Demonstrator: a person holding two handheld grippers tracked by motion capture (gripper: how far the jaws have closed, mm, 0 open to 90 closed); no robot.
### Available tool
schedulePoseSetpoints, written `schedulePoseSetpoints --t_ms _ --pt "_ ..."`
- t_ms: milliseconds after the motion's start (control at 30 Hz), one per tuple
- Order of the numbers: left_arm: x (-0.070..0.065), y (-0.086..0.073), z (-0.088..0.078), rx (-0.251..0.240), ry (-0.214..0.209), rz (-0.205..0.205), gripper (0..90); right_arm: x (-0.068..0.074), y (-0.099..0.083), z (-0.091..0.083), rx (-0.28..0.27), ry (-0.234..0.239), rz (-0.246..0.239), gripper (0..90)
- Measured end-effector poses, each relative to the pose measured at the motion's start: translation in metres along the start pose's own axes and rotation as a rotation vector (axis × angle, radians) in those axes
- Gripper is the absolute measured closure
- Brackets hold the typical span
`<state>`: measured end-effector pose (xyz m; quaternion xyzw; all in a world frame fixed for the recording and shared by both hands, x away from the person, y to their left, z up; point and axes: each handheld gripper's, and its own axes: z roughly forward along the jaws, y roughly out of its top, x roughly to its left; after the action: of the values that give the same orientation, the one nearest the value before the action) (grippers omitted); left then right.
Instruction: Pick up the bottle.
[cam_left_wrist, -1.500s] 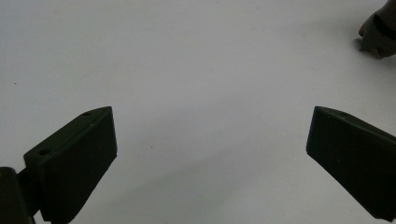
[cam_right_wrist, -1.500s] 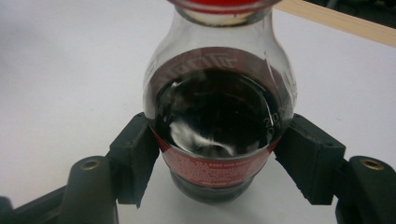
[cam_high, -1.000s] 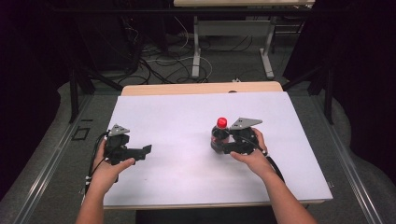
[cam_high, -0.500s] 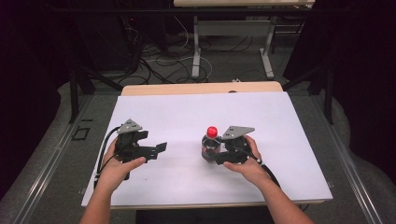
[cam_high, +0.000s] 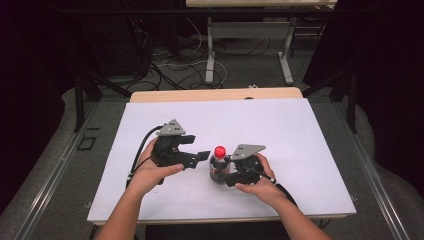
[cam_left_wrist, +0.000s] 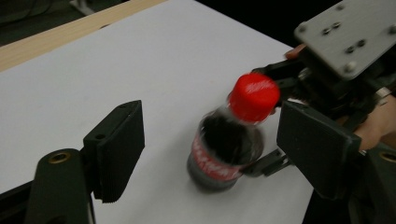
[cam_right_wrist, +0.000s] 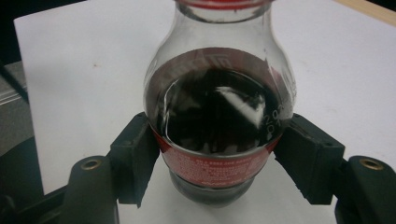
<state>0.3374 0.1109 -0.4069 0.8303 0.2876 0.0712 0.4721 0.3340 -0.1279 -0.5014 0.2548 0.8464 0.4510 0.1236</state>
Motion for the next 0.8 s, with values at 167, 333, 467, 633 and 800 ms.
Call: schedulePoseSetpoints --t_ms 167,333,467,633,800 --pt "-0.006 0.009 0.01 0.009 -0.032 0.029 24.8 0.002 -0.002 0.002 0.013 0.021 0.001 32.4" --pt "-0.01 0.016 0.021 0.037 -0.052 0.034 26.5 0.002 -0.004 0.002 0.003 0.042 0.0 32.3" --pt "-0.013 0.022 0.026 0.056 -0.064 0.007 28.4 0.005 -0.004 0.001 0.006 0.043 0.005 32.3" --pt "-0.012 0.026 0.032 0.111 -0.093 -0.009 33.0 0.006 -0.004 0.0 0.002 0.052 0.005 32.3" --pt "-0.013 0.028 0.039 0.143 -0.131 -0.015 38.6 0.008 -0.004 0.0 0.002 0.064 0.0 32.3"
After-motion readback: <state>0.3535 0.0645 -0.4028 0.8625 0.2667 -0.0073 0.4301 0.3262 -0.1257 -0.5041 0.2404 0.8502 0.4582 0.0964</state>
